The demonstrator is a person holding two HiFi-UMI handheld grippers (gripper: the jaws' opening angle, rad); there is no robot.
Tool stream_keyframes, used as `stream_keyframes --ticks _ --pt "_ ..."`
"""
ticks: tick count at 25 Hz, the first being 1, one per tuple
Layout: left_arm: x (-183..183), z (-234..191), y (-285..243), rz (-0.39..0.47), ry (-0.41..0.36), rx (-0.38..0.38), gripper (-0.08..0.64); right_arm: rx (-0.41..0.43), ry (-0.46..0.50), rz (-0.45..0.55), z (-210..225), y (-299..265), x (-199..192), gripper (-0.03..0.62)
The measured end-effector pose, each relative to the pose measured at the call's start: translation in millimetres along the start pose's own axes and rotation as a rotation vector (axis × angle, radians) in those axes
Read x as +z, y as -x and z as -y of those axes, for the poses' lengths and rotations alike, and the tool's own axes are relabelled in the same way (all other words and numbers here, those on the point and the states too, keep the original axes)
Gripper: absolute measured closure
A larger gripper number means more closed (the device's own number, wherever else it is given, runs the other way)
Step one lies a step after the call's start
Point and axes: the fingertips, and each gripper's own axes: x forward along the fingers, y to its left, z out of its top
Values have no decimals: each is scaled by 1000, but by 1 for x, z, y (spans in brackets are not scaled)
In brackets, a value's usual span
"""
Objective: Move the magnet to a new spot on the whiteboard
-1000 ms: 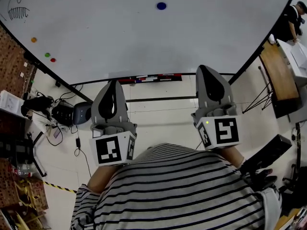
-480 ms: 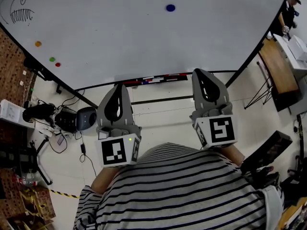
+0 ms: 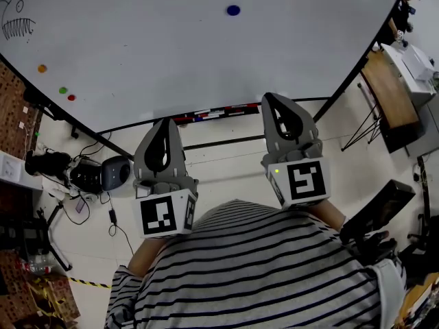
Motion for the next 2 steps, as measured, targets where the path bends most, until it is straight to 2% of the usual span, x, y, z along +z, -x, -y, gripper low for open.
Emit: stream_keyframes --ticks 2 --pt "1 1 -3 3 -3 -1 545 6 1 10 0 -4 2 592"
